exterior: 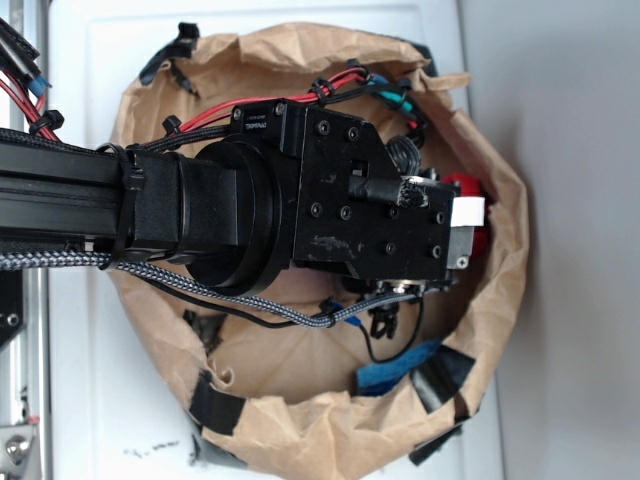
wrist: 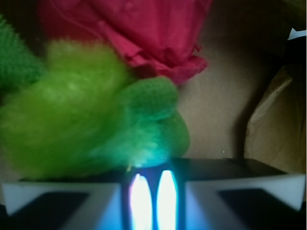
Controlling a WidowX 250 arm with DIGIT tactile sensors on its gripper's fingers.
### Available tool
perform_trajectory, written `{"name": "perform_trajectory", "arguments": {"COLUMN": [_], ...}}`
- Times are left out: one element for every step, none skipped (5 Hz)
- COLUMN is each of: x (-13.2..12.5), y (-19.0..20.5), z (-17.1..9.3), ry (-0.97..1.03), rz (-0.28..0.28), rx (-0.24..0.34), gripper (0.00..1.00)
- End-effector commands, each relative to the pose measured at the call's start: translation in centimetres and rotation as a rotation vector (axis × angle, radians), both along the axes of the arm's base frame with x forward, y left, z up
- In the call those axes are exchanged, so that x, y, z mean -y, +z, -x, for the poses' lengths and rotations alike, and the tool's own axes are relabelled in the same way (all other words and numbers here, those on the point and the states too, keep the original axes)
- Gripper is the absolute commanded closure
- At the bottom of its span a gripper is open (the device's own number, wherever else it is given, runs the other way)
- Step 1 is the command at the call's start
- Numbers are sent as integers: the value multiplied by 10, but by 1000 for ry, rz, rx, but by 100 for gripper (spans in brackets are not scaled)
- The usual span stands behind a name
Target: Grab the blue ball.
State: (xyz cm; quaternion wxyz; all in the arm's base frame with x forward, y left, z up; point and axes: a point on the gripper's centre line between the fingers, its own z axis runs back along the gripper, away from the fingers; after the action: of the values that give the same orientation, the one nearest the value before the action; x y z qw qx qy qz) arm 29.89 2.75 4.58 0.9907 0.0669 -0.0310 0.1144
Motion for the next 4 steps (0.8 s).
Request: {"name": "perform_trajectory", "arguments": {"x": [-2, -5, -10, -14], "y": [22, 38, 73, 111], "z": [0, 12, 29, 50], "ry": [-39, -69, -94, -94], "rz": [11, 31, 74, 113], "rx": [50, 38, 4, 30], "gripper": [100, 93, 0, 0]}}
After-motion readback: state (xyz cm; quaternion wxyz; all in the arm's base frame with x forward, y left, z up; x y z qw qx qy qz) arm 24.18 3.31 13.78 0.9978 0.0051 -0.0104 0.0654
